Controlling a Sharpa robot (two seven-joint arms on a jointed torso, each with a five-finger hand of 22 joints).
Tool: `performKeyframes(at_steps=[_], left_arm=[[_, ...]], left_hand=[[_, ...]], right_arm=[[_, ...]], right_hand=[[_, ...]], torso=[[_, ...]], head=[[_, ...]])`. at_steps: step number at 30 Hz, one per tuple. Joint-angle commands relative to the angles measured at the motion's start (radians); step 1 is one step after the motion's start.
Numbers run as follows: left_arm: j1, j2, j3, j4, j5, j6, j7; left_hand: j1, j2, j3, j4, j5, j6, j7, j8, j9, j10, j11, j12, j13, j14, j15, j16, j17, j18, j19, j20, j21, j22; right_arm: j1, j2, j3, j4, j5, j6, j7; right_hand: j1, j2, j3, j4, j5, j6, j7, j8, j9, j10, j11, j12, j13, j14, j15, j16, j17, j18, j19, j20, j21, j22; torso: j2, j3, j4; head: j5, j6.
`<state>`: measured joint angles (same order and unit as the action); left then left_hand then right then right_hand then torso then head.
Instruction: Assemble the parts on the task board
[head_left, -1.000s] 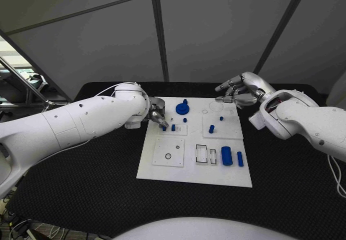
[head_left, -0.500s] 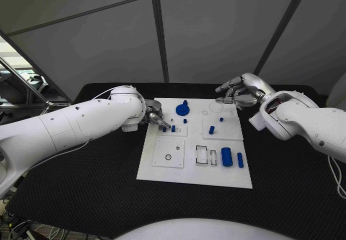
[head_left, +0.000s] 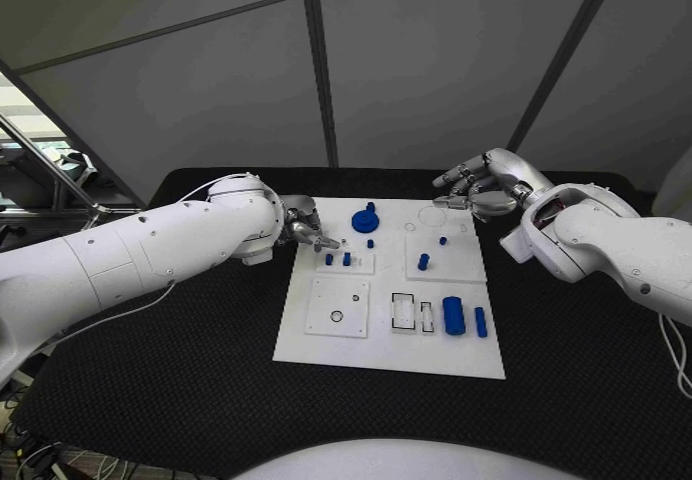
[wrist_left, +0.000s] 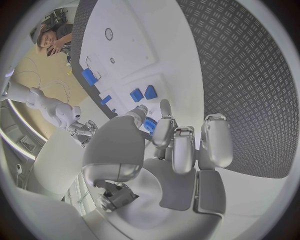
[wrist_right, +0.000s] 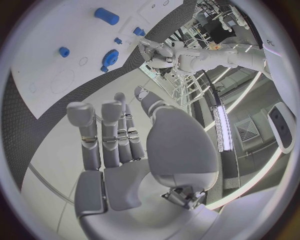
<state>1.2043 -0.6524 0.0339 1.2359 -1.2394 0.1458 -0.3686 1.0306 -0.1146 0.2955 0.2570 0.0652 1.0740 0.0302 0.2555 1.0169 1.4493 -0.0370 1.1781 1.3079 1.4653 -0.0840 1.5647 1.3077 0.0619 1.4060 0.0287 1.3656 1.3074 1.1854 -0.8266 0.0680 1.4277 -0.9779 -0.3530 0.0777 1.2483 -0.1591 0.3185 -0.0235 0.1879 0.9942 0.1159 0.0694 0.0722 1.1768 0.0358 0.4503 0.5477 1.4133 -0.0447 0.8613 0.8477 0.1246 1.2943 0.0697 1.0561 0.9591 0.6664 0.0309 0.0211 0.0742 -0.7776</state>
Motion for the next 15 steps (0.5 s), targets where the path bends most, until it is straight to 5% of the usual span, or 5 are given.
performKeyframes(at_steps=[1,5,11,15], left_arm=[[0.001,-0.009,0.006,0.006,0.094,-0.119,0.06],[0.001,-0.029,0.009,0.015,0.241,-0.207,0.131],[0.0,-0.064,0.01,0.05,0.493,-0.318,0.252],[-0.006,-0.095,0.01,0.086,0.642,-0.369,0.324]], left_hand=[[0.018,-0.003,-0.011,0.024,-0.009,-0.005,0.002,-0.009,0.0,-0.013,0.004,-0.018,0.079,0.099,-0.004,-0.018,0.241,0.007,-0.01,-0.002,-0.019,0.036],[0.038,-0.006,-0.032,0.034,-0.008,-0.044,0.018,-0.037,-0.016,-0.061,0.018,-0.121,0.033,0.078,0.005,-0.083,0.184,0.029,-0.071,0.005,-0.104,-0.042],[0.094,0.008,-0.044,0.029,-0.002,-0.109,0.06,-0.1,-0.084,-0.304,0.058,-0.616,-0.222,-0.031,0.042,-0.371,-0.041,0.098,-0.29,0.036,-0.446,-0.333],[0.166,0.016,-0.032,0.008,0.017,-0.112,0.076,-0.128,-0.142,-0.337,0.072,-0.683,-0.31,-0.089,0.054,-0.547,-0.169,0.119,-0.347,0.053,-0.6,-0.456]], right_arm=[[0.002,-0.001,0.001,-0.001,-0.004,0.023,-0.009],[0.002,-0.003,0.001,0.0,-0.06,0.045,-0.033],[0.001,-0.003,0.001,0.011,-0.191,0.086,-0.08],[0.0,-0.001,0.0,0.03,-0.327,0.128,-0.125]], right_hand=[[-0.009,0.002,0.012,-0.002,0.003,0.008,0.005,-0.002,0.002,-0.001,0.003,-0.04,-0.034,0.003,0.007,-0.01,-0.001,0.002,0.011,0.002,-0.002,0.003],[-0.006,-0.001,0.034,-0.016,-0.004,0.036,0.004,0.002,0.005,0.009,0.004,-0.108,-0.091,0.032,0.006,0.035,0.051,-0.013,0.053,0.0,0.063,0.077],[0.016,0.002,0.075,-0.044,-0.013,0.088,0.0,0.01,0.011,0.024,0.004,-0.193,-0.161,0.055,0.002,0.066,0.077,-0.032,0.101,-0.004,0.153,0.179],[0.025,-0.001,0.098,-0.063,-0.015,0.113,0.0,0.008,0.012,0.025,0.008,-0.252,-0.209,0.066,0.006,0.114,0.117,-0.042,0.12,-0.003,0.199,0.232]], torso=[[-0.001,0.0004,0.0006],[0.0,0.0004,-0.0002],[0.0,0.0016,-0.0012],[0.001,0.0017,-0.0015]], head=[[-0.004,0.004],[-0.008,0.008],[-0.016,0.015],[-0.023,0.021]])
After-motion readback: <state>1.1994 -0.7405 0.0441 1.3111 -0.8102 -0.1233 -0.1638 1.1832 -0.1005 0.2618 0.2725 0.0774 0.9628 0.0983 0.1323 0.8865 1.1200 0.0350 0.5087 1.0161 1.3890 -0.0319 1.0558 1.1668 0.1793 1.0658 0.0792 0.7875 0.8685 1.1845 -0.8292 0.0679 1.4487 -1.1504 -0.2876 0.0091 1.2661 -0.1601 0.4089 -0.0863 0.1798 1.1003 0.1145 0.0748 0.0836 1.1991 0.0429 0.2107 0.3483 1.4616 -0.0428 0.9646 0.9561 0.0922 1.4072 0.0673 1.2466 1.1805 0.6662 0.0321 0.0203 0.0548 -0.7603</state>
